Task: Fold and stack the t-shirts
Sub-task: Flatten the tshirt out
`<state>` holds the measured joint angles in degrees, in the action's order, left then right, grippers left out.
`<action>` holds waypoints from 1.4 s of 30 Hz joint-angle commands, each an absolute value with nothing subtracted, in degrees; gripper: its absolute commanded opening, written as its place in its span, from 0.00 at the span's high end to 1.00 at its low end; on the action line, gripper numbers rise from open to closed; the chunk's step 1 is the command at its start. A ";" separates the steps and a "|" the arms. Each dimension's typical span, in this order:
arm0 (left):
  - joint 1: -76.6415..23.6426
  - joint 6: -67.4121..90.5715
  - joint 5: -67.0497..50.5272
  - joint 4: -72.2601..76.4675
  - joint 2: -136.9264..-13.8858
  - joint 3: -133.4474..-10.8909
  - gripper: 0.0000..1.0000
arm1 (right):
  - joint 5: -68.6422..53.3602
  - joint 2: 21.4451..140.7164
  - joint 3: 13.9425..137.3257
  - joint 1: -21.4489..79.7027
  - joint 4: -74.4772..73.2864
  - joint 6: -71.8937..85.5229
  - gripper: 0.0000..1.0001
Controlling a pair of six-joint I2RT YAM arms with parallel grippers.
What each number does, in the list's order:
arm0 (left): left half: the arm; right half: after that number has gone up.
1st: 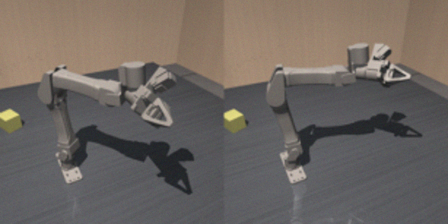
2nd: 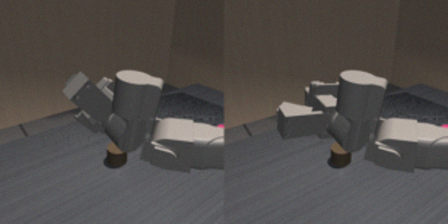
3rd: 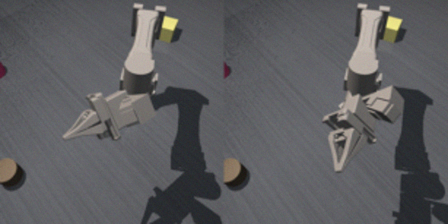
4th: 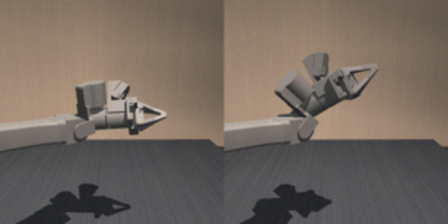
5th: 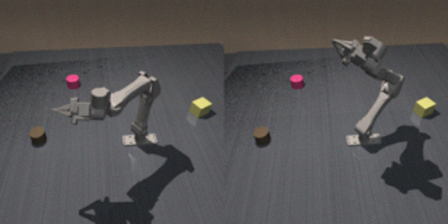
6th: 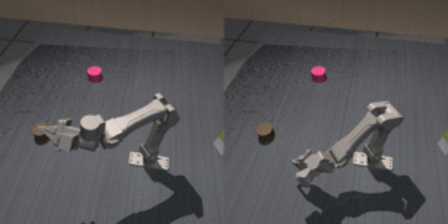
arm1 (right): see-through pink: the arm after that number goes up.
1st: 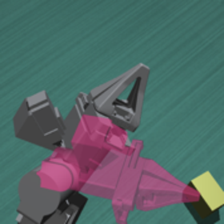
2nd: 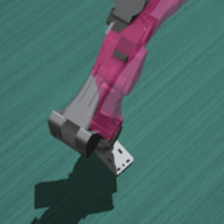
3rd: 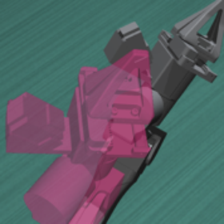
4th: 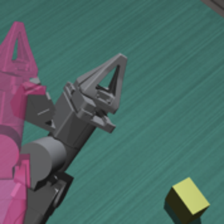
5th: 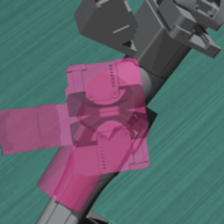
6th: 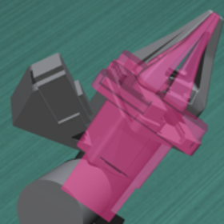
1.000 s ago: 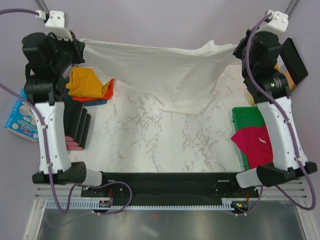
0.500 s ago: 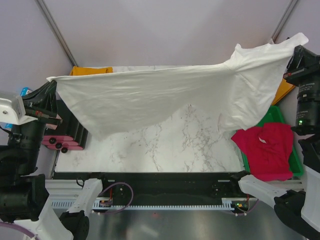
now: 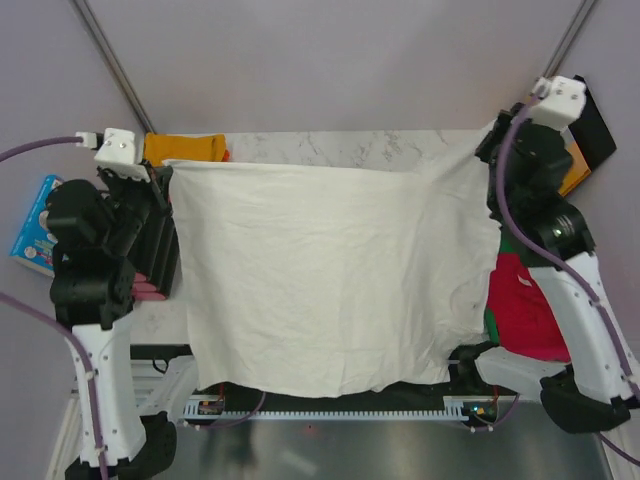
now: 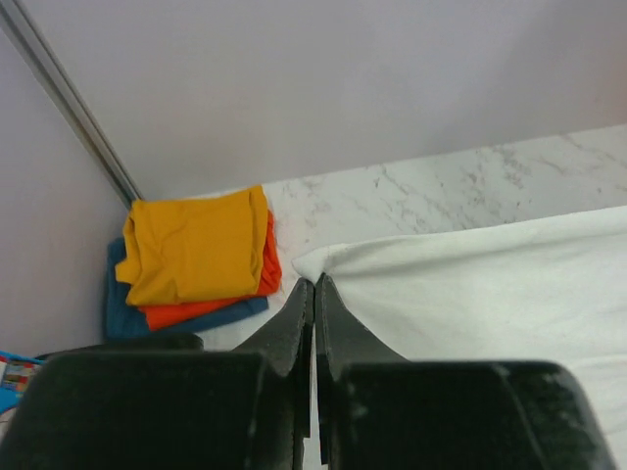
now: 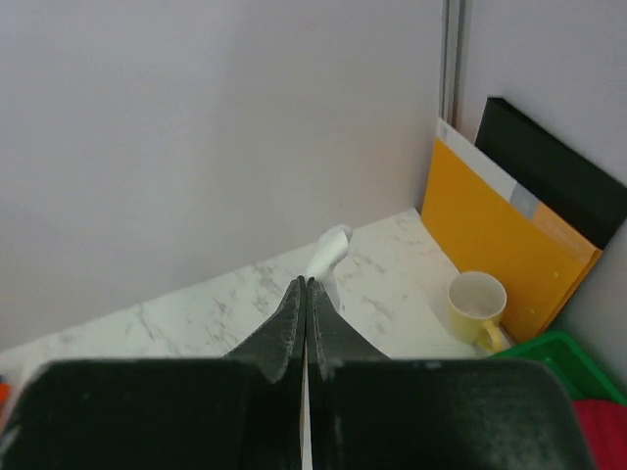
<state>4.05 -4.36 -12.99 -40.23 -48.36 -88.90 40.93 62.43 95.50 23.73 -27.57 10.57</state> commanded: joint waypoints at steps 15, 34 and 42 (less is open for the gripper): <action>4.13 -8.79 -14.51 -10.03 -83.39 -65.65 0.98 | 36.30 99.56 81.11 14.42 -4.40 12.84 1.00; 3.34 -6.42 -8.00 -9.58 -114.86 -93.50 0.98 | 34.89 134.82 120.84 13.10 -10.99 9.93 1.00; 2.81 -4.84 -7.82 -10.20 -120.58 -101.24 0.98 | 35.24 138.69 126.91 12.75 -10.64 10.02 1.00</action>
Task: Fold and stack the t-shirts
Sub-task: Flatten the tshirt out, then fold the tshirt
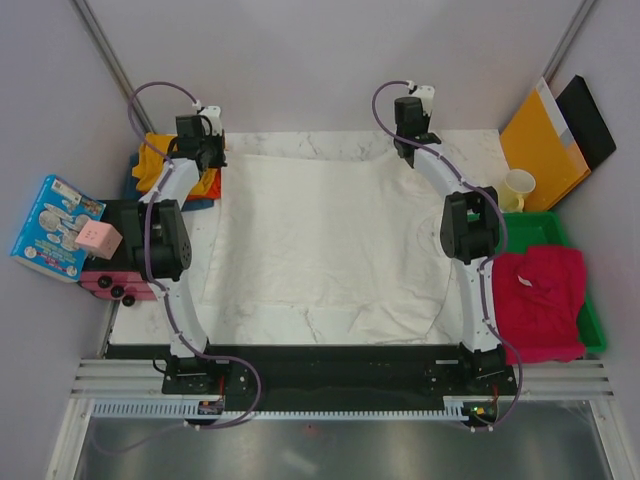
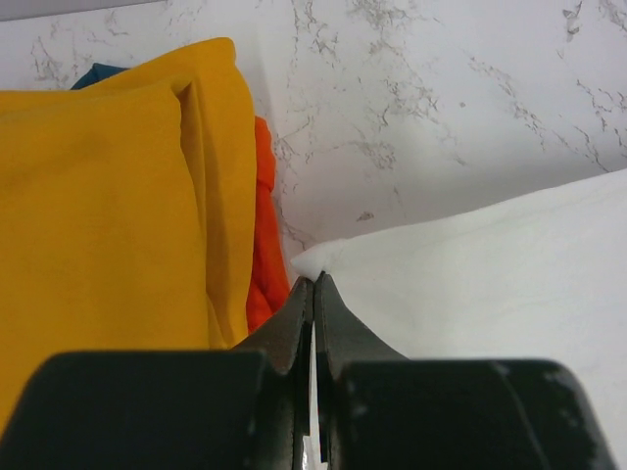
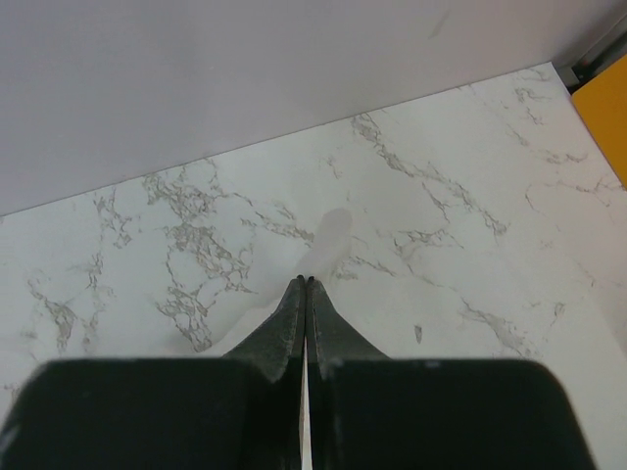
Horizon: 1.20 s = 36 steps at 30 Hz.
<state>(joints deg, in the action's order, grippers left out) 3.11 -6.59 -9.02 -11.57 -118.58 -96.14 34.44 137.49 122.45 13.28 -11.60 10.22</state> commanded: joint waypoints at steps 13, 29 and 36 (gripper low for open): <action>0.88 -4.31 -6.24 -12.48 -126.74 -110.04 0.98 | 34.45 139.84 129.38 11.60 -10.11 10.46 1.00; 0.70 -3.95 -10.01 -10.46 -104.34 -89.57 0.98 | 39.72 107.52 85.02 19.15 -2.46 20.30 1.00; 0.79 -5.10 -10.64 -11.34 -98.79 -82.71 0.98 | 40.08 101.52 73.93 21.18 -2.90 24.78 1.00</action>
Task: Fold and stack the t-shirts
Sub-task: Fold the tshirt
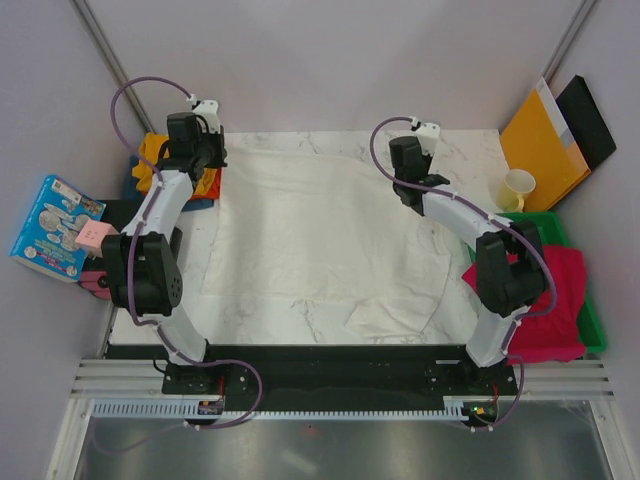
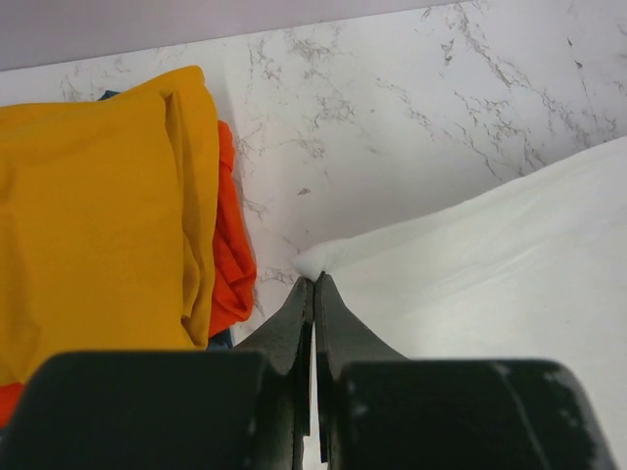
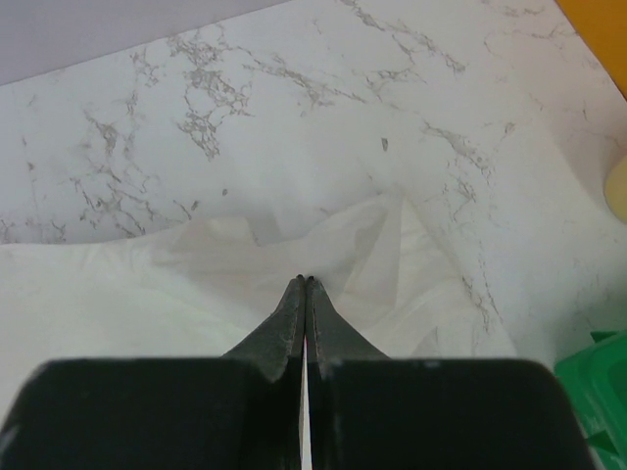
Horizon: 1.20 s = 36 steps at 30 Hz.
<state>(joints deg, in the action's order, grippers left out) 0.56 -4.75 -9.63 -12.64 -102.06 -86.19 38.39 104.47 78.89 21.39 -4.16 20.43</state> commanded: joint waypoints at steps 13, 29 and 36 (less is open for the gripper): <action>2.90 -7.12 -6.59 -8.88 -100.89 -73.91 0.98 | 42.89 96.42 58.10 21.27 -3.16 32.16 1.00; 4.40 -7.38 -4.57 -11.16 -113.90 -87.88 0.98 | 41.57 92.81 50.89 17.75 -3.08 34.36 1.00; 4.13 -6.68 -5.71 -12.66 -114.61 -89.39 0.98 | 39.38 91.06 47.12 17.84 -3.86 36.47 1.00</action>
